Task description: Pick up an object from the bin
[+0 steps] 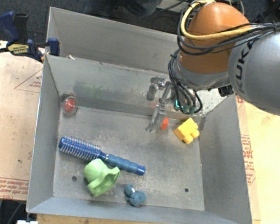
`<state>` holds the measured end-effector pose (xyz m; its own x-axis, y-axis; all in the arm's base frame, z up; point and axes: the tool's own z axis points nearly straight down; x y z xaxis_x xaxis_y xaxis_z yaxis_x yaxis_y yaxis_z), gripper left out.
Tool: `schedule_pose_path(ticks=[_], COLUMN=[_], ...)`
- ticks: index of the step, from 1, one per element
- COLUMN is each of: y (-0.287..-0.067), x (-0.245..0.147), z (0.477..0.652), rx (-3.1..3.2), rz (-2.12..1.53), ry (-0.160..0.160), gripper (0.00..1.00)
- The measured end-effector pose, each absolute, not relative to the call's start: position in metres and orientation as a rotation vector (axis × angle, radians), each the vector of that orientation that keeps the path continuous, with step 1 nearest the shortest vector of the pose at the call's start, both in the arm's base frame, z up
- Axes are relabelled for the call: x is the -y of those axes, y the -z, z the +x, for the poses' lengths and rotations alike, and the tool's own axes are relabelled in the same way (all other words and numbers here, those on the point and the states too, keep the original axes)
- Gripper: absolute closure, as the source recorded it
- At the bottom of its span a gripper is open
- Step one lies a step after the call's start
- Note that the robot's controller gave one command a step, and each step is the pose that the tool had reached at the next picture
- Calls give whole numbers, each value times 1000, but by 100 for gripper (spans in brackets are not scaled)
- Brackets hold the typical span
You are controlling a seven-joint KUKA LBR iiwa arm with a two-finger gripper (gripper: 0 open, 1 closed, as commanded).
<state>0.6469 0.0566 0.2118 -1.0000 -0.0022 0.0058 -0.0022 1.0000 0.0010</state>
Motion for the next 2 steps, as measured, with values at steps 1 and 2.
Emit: schedule_pose_path(ticks=[1,2], y=[-138,-66], x=[-82,-95], z=[579,524], rx=[3122,3104], rz=[281,425], ry=[3,3], gripper=[0,0])
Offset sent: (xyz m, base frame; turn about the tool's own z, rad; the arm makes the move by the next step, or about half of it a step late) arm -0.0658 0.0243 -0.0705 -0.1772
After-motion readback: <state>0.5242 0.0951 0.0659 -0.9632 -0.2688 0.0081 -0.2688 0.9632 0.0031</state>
